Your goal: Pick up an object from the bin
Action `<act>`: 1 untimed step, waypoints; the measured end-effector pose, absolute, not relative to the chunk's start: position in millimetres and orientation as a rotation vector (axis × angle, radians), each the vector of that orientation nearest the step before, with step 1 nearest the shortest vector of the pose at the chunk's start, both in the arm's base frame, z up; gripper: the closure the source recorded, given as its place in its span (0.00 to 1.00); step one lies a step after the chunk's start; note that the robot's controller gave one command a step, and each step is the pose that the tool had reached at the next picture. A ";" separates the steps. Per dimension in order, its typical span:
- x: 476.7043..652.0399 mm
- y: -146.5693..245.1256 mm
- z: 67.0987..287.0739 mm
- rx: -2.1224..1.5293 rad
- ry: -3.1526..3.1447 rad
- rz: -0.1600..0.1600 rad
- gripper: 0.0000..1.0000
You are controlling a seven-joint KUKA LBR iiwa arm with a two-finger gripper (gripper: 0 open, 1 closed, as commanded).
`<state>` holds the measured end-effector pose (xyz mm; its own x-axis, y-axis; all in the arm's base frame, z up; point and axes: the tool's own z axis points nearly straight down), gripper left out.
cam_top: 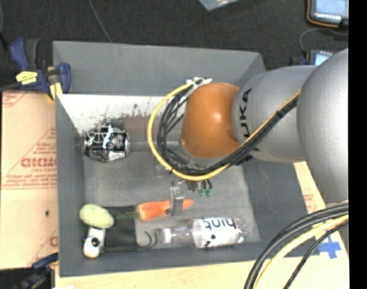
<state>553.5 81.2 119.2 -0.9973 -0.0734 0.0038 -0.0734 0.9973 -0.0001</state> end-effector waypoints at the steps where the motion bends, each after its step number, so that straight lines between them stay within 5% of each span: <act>1: 536.4 94.8 140.3 0.104 -3.147 -0.001 0.00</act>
Offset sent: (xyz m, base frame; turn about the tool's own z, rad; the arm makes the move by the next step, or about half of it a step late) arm -0.0154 0.0095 -0.0492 0.2261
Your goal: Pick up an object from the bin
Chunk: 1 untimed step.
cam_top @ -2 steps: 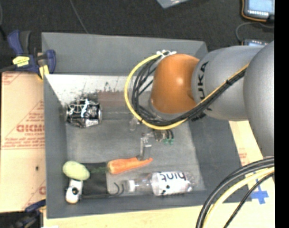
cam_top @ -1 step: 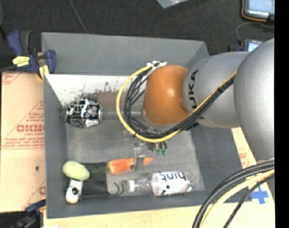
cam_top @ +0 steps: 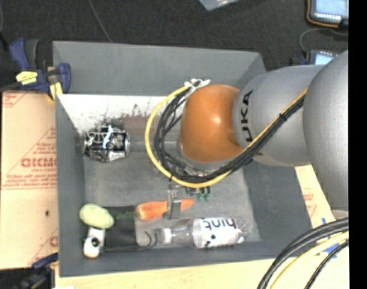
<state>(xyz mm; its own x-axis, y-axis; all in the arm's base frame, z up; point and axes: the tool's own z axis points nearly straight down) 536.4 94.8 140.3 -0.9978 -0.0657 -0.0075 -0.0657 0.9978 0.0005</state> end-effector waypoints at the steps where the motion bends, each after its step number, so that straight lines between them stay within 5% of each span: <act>1: 539.4 91.3 90.4 0.184 3.132 0.002 0.00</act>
Offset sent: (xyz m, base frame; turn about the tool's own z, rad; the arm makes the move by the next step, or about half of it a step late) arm 0.0121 0.0027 -0.0703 -0.0555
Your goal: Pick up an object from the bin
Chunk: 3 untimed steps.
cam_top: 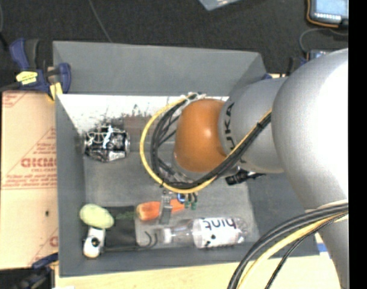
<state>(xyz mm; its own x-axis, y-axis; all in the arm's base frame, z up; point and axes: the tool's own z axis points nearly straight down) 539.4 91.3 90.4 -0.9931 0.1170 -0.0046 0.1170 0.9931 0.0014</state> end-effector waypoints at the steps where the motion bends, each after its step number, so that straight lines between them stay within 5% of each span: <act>1: 549.7 96.7 70.6 -0.188 3.124 0.002 1.00; 3: 548.5 96.5 74.0 -0.187 3.127 0.001 1.00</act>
Offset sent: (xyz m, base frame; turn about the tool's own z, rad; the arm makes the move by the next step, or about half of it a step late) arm 0.0000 0.0000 0.0000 0.0000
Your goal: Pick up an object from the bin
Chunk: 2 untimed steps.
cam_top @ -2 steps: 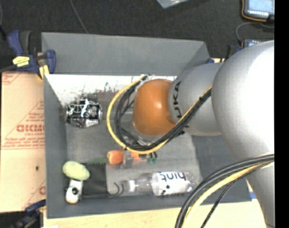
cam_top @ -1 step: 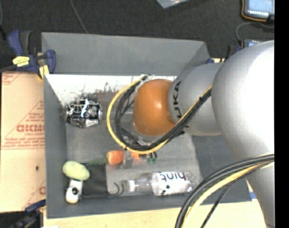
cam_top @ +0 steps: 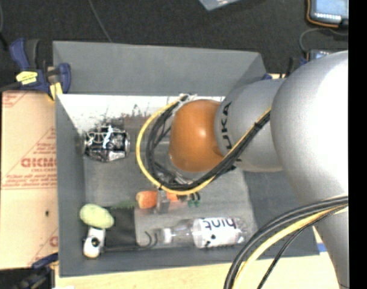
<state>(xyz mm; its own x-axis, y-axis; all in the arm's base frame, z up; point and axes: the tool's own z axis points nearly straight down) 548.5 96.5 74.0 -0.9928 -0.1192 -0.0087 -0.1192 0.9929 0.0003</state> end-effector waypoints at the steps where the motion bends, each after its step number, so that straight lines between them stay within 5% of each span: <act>1: 547.2 96.0 89.7 -0.186 3.133 0.000 1.00; 2: 547.6 95.9 112.3 -0.185 3.132 0.000 1.00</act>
Offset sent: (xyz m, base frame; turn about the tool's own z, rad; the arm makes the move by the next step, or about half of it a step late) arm 0.0000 0.0000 0.1230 0.0000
